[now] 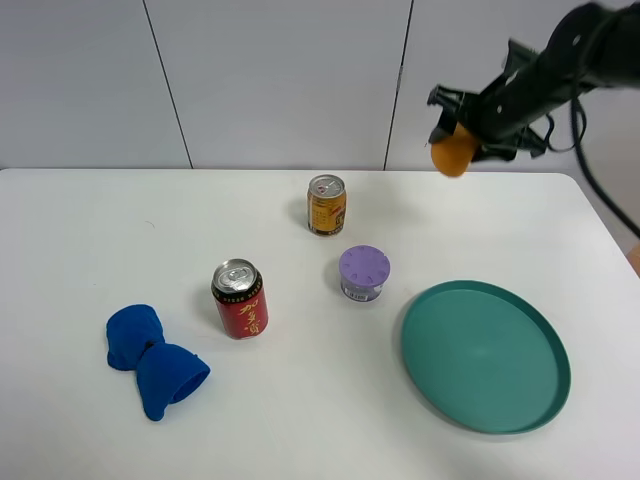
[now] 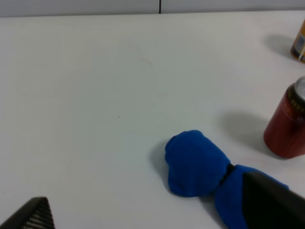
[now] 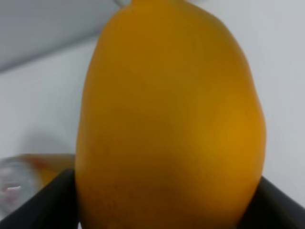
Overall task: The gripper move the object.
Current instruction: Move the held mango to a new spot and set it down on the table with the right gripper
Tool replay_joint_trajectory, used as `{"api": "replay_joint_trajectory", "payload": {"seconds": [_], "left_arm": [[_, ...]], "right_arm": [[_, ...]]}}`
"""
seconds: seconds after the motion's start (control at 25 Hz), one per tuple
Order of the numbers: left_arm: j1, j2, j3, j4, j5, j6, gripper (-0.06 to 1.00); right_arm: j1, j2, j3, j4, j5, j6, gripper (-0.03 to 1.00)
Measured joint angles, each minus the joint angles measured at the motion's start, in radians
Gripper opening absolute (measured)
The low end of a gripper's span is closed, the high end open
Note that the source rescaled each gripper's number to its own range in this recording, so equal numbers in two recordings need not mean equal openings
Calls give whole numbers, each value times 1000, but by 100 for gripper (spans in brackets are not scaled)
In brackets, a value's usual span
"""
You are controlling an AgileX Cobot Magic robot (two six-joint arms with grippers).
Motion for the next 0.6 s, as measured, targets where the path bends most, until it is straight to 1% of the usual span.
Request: {"api": "replay_joint_trajectory", "payload": {"seconds": [0.08,0.12,0.24,0.44,0.6], "left_arm": [[0,0,0,0,0,0,100],[0,0,0,0,0,0,100],[0,0,0,0,0,0,100],[0,0,0,0,0,0,100],[0,0,0,0,0,0,100]], "right_arm": [[51,-58,-61,-2,30,-62,0],[90,-69,-103,0,52,-83,0],[183,-52,-242,4,121,-105,0],[313,67,-451,2,217,-128,0],[422,205,-572,-2,258,-212,0]]}}
